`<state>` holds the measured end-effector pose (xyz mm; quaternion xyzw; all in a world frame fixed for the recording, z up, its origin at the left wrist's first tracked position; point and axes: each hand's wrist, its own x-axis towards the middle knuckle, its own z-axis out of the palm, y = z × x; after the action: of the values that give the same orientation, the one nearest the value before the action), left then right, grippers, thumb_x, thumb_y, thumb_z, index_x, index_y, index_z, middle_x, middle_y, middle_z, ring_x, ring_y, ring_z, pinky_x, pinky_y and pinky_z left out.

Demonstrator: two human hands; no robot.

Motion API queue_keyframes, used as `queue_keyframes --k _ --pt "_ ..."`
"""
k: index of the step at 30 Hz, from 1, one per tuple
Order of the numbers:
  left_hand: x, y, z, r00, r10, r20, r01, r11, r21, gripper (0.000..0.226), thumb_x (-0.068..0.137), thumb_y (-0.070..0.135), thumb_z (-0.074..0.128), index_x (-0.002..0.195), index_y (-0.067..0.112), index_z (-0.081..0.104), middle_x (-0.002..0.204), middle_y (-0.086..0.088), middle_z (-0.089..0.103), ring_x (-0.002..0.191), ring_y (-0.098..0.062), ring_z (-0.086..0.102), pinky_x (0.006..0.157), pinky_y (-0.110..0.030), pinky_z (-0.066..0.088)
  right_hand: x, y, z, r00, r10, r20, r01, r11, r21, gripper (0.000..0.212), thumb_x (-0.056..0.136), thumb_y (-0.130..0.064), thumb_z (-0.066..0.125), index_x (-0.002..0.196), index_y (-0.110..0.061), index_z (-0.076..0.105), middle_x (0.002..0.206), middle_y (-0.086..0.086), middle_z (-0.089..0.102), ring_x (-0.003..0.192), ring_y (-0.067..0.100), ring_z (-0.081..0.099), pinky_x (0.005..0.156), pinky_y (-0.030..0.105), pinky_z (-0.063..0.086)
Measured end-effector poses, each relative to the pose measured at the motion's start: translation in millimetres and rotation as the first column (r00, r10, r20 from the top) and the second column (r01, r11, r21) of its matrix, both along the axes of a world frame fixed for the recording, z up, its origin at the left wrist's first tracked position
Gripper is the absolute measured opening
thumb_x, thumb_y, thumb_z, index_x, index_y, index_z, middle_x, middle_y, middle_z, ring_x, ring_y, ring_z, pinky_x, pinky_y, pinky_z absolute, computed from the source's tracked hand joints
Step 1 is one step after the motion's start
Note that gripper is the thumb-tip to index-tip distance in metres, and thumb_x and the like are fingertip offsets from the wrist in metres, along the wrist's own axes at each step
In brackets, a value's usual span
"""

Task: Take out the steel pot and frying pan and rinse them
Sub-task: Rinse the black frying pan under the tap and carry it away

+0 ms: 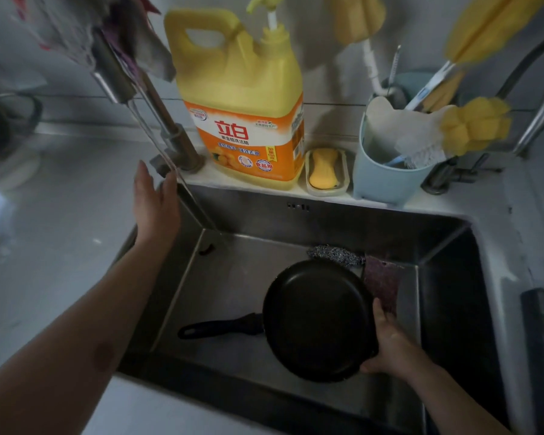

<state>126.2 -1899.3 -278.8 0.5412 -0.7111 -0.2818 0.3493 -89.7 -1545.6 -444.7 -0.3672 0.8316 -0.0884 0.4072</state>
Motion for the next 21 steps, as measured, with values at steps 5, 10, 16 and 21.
queue_keyframes --k 5,10,16,21 --pt "-29.4 -15.7 20.6 0.996 -0.031 -0.08 0.033 0.999 0.022 0.036 0.101 0.036 0.034 0.115 0.01 0.055 0.11 -0.004 0.062 0.105 -0.022 0.058 0.096 -0.043 0.046 -0.2 1.0 0.3 1.0 0.006 -0.002 -0.006 1.0 -0.027 0.147 0.059 -0.041 0.089 0.15 -0.013 -0.023 0.158 0.01 0.014 0.145 0.022 0.02 0.116 0.029 0.022" --pt "-38.8 -20.9 19.0 0.981 0.184 -0.058 -0.185 0.983 -0.002 0.033 0.102 0.029 0.037 0.121 0.006 0.051 0.124 -0.014 0.055 0.107 -0.017 0.053 0.093 -0.03 0.041 -0.6 2.5 1.5 1.0 0.011 0.01 -0.01 0.999 -0.034 0.148 0.059 -0.043 0.089 0.149 -0.016 -0.025 0.158 0.007 0.014 0.145 0.022 0.02 0.117 0.031 0.023" --pt "-35.3 -22.8 19.9 0.978 0.196 0.067 -0.199 0.979 0.052 0.027 0.103 0.02 0.032 0.097 0.01 0.056 0.099 -0.017 0.057 0.103 -0.032 0.057 0.078 -0.031 0.04 -0.1 5.3 1.3 1.0 0.019 -0.003 -0.019 0.998 -0.055 0.146 0.061 -0.045 0.088 0.149 -0.016 -0.025 0.158 0.008 0.015 0.145 0.022 0.02 0.117 0.032 0.022" --pt "-39.6 -5.8 22.4 0.997 0.079 -0.006 -0.078 0.99 0.115 0.031 0.103 0.02 0.037 0.128 0.008 0.05 0.114 -0.006 0.055 0.107 -0.02 0.054 0.085 -0.03 0.041 1.5 7.1 1.1 1.0 0.027 -0.015 -0.028 0.998 -0.063 0.147 0.061 -0.047 0.087 0.149 -0.014 -0.026 0.156 0.01 0.021 0.142 0.022 0.024 0.116 0.03 0.023"
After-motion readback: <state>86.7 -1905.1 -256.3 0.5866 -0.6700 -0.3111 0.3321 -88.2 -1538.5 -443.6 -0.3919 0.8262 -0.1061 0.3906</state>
